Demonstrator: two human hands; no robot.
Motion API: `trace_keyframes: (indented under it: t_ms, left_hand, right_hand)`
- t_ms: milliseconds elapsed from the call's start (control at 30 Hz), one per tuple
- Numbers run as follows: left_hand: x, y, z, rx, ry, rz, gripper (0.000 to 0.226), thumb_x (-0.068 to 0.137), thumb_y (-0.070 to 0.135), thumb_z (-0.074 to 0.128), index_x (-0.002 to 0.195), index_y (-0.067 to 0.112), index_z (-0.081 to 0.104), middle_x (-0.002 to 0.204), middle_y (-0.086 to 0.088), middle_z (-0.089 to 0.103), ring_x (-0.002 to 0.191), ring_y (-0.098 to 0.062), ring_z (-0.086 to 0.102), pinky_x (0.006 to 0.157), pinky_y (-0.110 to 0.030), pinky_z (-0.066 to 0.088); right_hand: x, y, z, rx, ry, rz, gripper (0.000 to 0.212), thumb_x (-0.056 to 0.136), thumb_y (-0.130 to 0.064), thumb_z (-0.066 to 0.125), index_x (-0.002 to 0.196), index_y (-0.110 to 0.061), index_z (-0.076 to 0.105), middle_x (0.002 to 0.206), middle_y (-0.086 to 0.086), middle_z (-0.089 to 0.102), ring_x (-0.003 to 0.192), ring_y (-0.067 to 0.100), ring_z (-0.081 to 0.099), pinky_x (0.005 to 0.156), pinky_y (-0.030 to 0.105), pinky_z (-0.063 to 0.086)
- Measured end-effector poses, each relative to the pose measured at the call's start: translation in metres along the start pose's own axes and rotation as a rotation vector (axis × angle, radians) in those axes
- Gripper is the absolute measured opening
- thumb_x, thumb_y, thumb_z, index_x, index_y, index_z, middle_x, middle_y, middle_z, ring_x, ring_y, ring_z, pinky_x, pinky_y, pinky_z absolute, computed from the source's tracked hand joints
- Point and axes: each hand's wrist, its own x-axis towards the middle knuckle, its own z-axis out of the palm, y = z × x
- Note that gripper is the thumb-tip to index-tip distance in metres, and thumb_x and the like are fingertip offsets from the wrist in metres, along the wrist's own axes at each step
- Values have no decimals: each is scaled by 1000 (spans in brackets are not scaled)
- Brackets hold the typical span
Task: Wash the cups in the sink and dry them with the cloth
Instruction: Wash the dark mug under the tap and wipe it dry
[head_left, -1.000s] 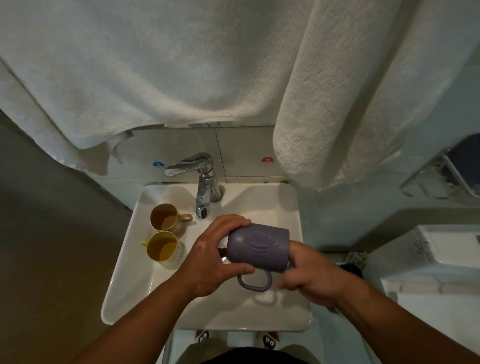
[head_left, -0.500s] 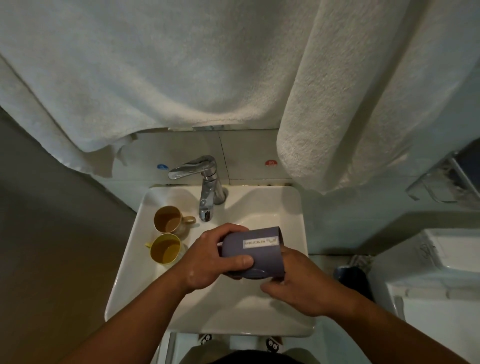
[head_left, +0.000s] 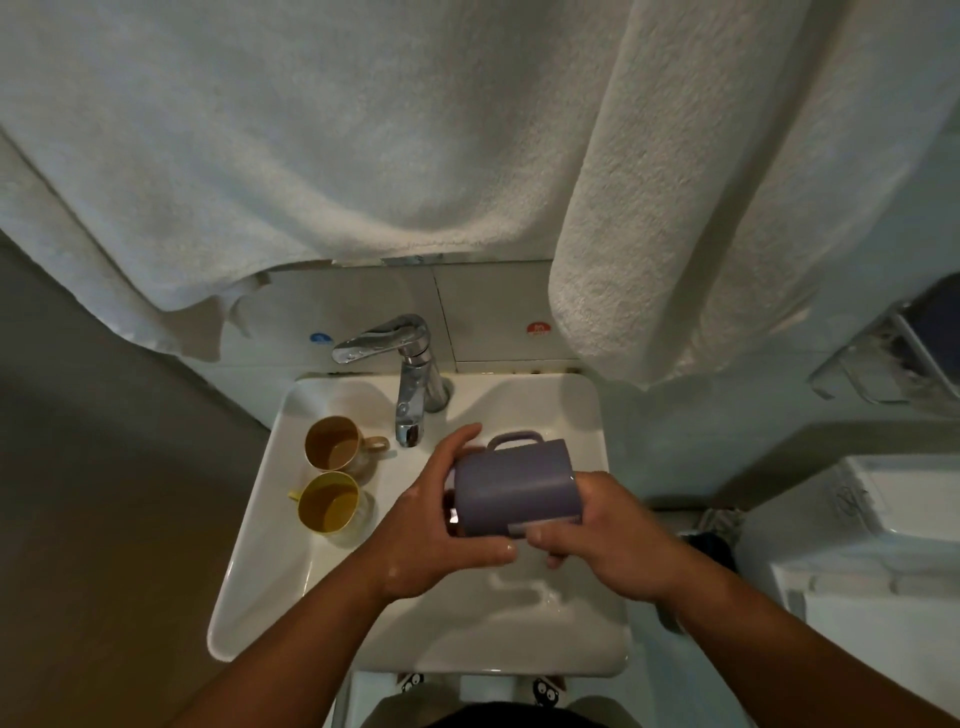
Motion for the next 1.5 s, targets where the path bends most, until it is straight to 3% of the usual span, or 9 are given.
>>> trace_keyframes:
  t_ms: [233,467,633,833,1067,1200,1300,1400,1500]
  left_hand:
    - [5,16,-3,-351,22,-253,52,76,50,76,121,24,66,118,-8,69,106,-31,70,87,-55,59]
    - [0,15,-5,-2,101,63,67,61,44,92,121,46,61,116,24,63,111,-11,66,81,-29,61]
    - [-1,15,5,220,98,238,92,65,24,96,143,33,48,136,24,53,129,-11,55,96,-26,55]
    - [-4,13,-6,-312,-220,-97,95,74,13,87,150,41,37,146,-1,50,126,-33,60,92,-55,57]
    - [-1,21,-3,-352,-60,-106,67,72,31,85,133,34,58,133,-2,58,115,-35,66,85,-54,59]
    - [-6,21,-2,-186,-8,-8,69,69,16,90,126,43,61,124,15,64,114,-24,68,86,-50,61]
    - [-8,20,0,-70,-14,31,80,68,8,92,129,45,58,128,17,61,117,-21,65,84,-46,62]
    - [-10,19,5,164,21,139,92,68,12,93,140,44,45,135,24,51,127,-9,55,89,-27,59]
    - [-8,14,5,208,7,127,101,68,20,94,144,51,36,142,21,44,129,-5,52,90,-24,58]
  right_hand:
    - [-6,4,8,-192,-46,-116,47,86,-1,69,127,-24,68,119,-14,72,111,5,67,98,27,52]
    - [-5,-1,9,168,-49,40,55,70,-1,76,119,-24,67,95,-1,74,66,10,59,51,24,44]
    - [-5,-2,1,538,-16,142,47,72,8,71,112,-17,72,94,9,71,60,9,51,45,17,34]
    - [-14,-2,-3,-93,-19,-36,51,83,4,74,113,-37,66,103,-20,75,95,1,70,83,20,53]
    - [-17,3,4,-130,-53,-47,54,88,-5,72,132,-34,61,126,-18,67,118,4,63,102,33,52]
    - [-12,1,-9,-8,-184,-38,81,64,17,67,135,-22,60,131,-7,66,119,15,63,81,37,59]
    - [-13,8,-14,348,-189,70,74,60,13,59,128,-15,63,118,7,71,82,21,62,49,24,44]
    - [-12,12,-11,571,-111,152,56,67,3,68,122,-10,65,100,9,70,64,8,53,45,18,30]
    - [-6,11,-6,371,-37,66,54,65,-12,81,117,-12,69,102,10,74,69,14,61,49,22,43]
